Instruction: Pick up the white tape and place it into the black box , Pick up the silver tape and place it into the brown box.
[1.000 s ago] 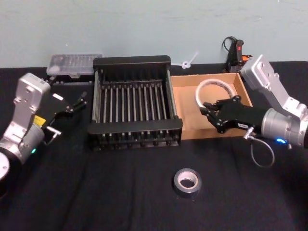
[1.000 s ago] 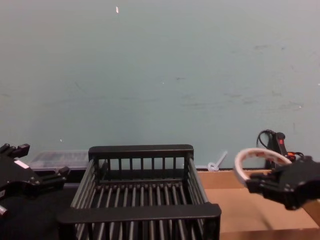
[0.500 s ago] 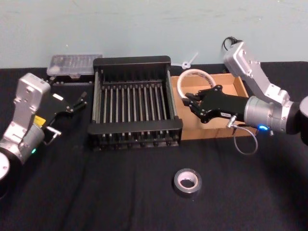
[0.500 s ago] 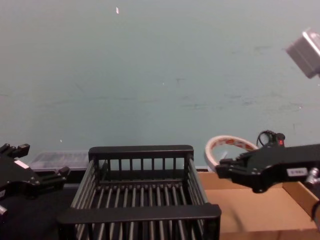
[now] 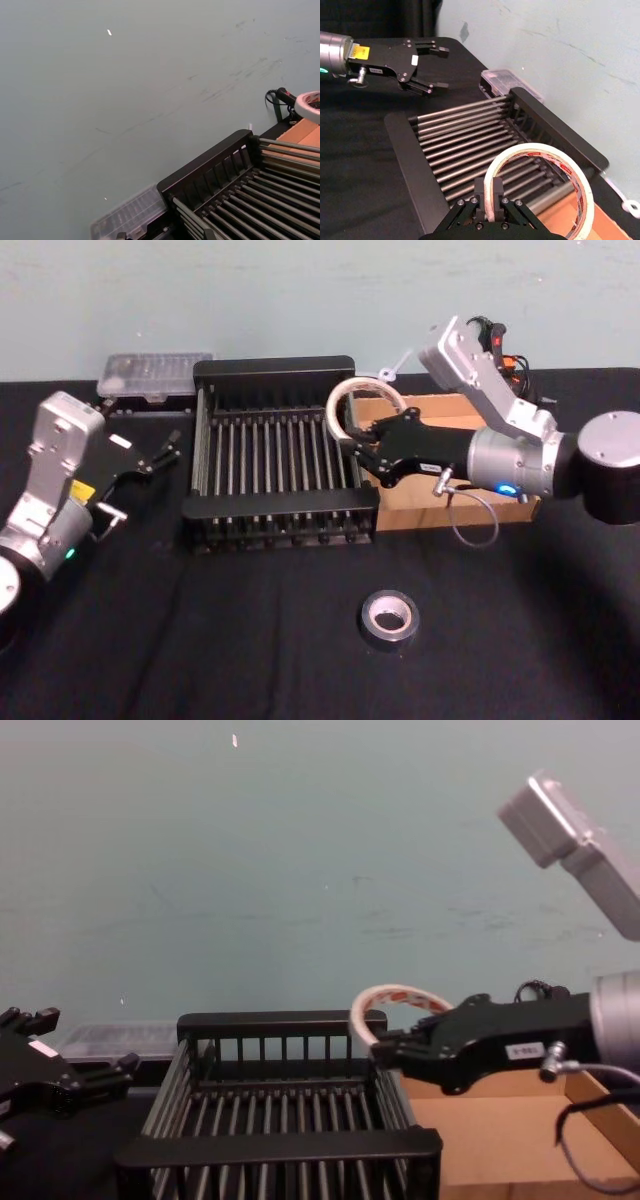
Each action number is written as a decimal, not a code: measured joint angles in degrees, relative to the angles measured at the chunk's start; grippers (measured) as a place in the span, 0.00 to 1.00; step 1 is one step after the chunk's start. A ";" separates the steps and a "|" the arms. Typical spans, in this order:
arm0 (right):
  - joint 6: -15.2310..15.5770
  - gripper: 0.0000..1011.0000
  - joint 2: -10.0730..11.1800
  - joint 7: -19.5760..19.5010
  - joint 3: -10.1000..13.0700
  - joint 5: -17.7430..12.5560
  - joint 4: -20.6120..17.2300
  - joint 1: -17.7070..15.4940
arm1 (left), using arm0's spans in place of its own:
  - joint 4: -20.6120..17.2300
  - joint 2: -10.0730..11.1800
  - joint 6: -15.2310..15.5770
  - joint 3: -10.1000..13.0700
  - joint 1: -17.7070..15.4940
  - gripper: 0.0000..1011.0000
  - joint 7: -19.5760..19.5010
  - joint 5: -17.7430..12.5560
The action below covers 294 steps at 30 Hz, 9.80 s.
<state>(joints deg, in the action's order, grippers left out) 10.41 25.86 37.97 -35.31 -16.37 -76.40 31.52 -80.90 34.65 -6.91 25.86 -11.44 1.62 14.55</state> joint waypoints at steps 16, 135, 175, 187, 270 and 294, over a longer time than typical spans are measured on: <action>-1.62 0.10 -2.90 2.30 -3.50 0.46 3.30 3.75 | 0.00 0.00 0.00 0.00 0.00 0.99 0.00 0.00; 8.17 0.99 18.76 1.03 0.48 -7.01 -19.39 -15.47 | 0.00 0.00 0.00 0.00 0.00 0.99 0.00 0.00; 10.28 0.99 12.75 1.72 -4.38 -2.53 -11.33 -10.86 | 0.00 0.00 0.00 0.00 0.00 0.99 0.00 0.00; 10.18 0.99 12.42 1.62 -4.42 -2.26 -10.90 -10.73 | 0.00 0.00 0.00 0.00 0.01 0.99 0.00 0.00; 10.92 0.14 10.30 -9.44 4.82 -3.76 -9.71 -8.85 | 0.00 0.00 0.00 0.00 0.00 0.99 0.00 0.00; 10.89 0.14 3.09 -13.08 7.47 0.83 3.86 -3.12 | 0.00 0.00 0.00 0.00 0.00 0.99 0.00 0.00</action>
<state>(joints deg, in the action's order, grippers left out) 21.30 28.95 24.90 -27.84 -15.54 -72.55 28.40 -80.90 34.65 -6.91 25.86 -11.43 1.62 14.55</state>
